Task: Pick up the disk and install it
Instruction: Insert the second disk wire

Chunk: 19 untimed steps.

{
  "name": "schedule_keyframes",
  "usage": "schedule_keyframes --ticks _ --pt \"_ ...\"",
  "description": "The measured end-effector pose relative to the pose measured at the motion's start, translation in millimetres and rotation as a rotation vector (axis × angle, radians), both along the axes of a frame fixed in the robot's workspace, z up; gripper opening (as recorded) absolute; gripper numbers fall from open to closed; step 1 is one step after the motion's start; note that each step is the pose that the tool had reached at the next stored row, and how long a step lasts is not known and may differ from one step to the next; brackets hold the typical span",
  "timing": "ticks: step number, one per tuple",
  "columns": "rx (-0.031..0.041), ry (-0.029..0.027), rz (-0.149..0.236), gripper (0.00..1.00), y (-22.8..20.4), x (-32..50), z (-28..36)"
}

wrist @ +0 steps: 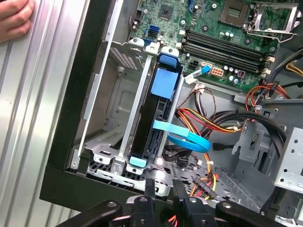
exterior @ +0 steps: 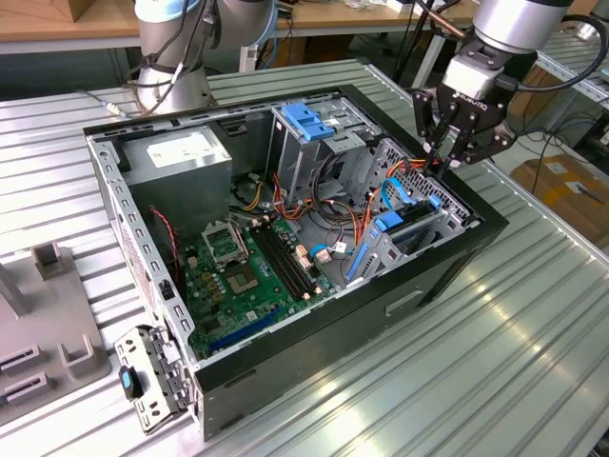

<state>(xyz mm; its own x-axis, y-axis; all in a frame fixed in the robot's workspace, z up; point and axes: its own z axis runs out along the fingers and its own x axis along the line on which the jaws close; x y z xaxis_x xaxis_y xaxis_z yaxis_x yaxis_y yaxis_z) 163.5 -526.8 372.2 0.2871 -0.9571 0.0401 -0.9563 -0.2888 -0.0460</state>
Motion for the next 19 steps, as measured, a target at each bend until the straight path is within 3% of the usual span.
schedule_keyframes --ticks 2,8,11,13,15,17,19 --pt "0.0000 0.0000 0.000 0.29 0.0 0.0 3.0" --pt "-0.0003 0.0000 0.006 0.29 0.0 0.0 3.2" --pt "-0.0002 0.0000 0.069 0.29 0.0 0.4 3.2" --pt "-0.0002 0.0000 0.168 0.29 0.0 2.0 3.2" --pt "-0.0002 0.0000 0.244 0.29 0.0 2.6 3.1" --pt "-0.0001 0.0000 0.313 0.29 0.0 3.1 3.1" --pt "-0.0002 0.0000 0.349 0.29 0.0 3.2 3.1"
